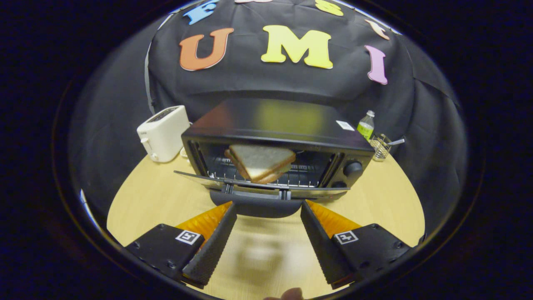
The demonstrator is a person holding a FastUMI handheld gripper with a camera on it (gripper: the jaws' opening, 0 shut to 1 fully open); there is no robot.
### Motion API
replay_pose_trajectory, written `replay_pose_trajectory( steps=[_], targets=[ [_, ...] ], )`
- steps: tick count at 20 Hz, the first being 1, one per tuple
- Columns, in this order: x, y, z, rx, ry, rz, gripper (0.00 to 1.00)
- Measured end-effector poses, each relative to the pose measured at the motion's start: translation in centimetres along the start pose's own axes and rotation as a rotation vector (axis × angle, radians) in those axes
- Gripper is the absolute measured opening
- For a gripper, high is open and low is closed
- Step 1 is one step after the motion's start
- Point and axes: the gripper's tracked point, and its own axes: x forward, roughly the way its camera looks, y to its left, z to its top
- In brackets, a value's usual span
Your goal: Open the toaster oven, put the food inside, and close the toaster oven door.
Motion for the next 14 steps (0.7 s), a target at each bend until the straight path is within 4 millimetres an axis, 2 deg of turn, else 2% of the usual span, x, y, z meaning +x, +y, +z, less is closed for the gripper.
replay_pose_trajectory(
  steps=[2, 3, 5, 8, 12, 14],
  targets=[
    [-1.4, 0.1, 2.0, 0.011, -0.049, -0.006, 1.0],
    [-1.6, 0.3, 2.3, 0.014, -0.073, -0.01, 1.0],
    [-3.7, 0.5, 4.2, 0.024, -0.122, -0.008, 1.0],
    [-7.8, 0.8, 6.9, 0.036, -0.211, -0.024, 1.0],
    [-15.1, -0.1, 10.7, 0.05, -0.354, -0.099, 1.0],
    [-18.6, 0.2, 12.0, 0.052, -0.406, -0.117, 1.0]
  ],
)
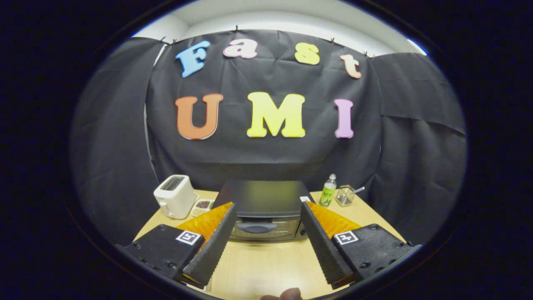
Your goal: Open the toaster oven, put the food inside, and close the toaster oven door.
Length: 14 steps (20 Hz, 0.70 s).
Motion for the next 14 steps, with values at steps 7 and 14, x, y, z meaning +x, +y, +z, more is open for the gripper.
replay_pose_trajectory(
  steps=[7, 14],
  targets=[
    [-6.5, -0.7, 4.5, -0.013, -0.103, -0.043, 1.0],
    [-10.7, -0.7, 6.7, -0.038, -0.209, -0.081, 1.0]
  ],
)
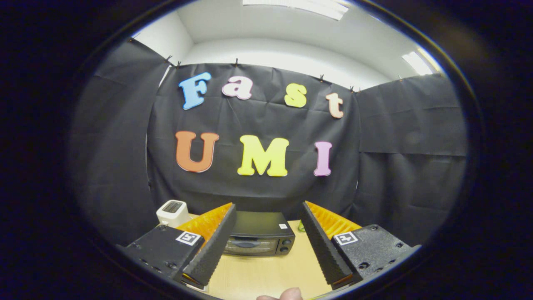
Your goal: Open the toaster oven, put the food inside, and close the toaster oven door.
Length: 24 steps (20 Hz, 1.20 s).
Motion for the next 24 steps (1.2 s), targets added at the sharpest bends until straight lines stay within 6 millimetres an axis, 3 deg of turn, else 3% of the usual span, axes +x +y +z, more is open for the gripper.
replay_pose_trajectory(
  steps=[10, 18, 24],
  targets=[
    [-2.6, 3.4, -0.4, 0.027, 0.001, 0.042, 1.0],
    [-2.0, 5.1, -0.3, 0.043, 0.007, 0.066, 1.0],
    [-1.1, 4.4, -0.2, 0.052, 0.01, 0.055, 1.0]
  ],
)
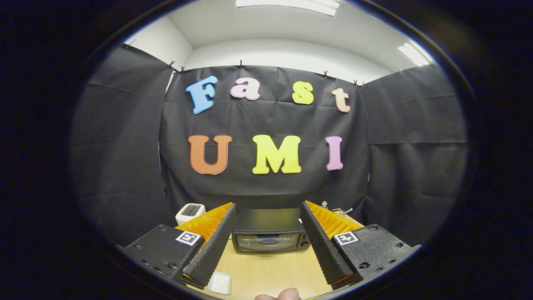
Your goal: Open the toaster oven, put the food inside, and close the toaster oven door.
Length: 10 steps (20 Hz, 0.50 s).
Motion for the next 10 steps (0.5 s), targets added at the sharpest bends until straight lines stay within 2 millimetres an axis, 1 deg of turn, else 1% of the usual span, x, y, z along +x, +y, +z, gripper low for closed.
replay_pose_trajectory(
  steps=[2, 3, 4, 6, 10],
  targets=[
    [0.3, 0.2, 0.5, 0.019, -0.007, 0.008, 1.0],
    [0.6, 0.0, 0.5, 0.016, -0.008, 0.004, 1.0],
    [0.9, -0.3, 0.5, 0.012, -0.004, 0.001, 1.0],
    [1.2, -0.1, 0.2, 0.016, 0.011, 0.008, 1.0],
    [2.0, -0.3, 0.3, 0.011, 0.033, 0.017, 1.0]
  ],
)
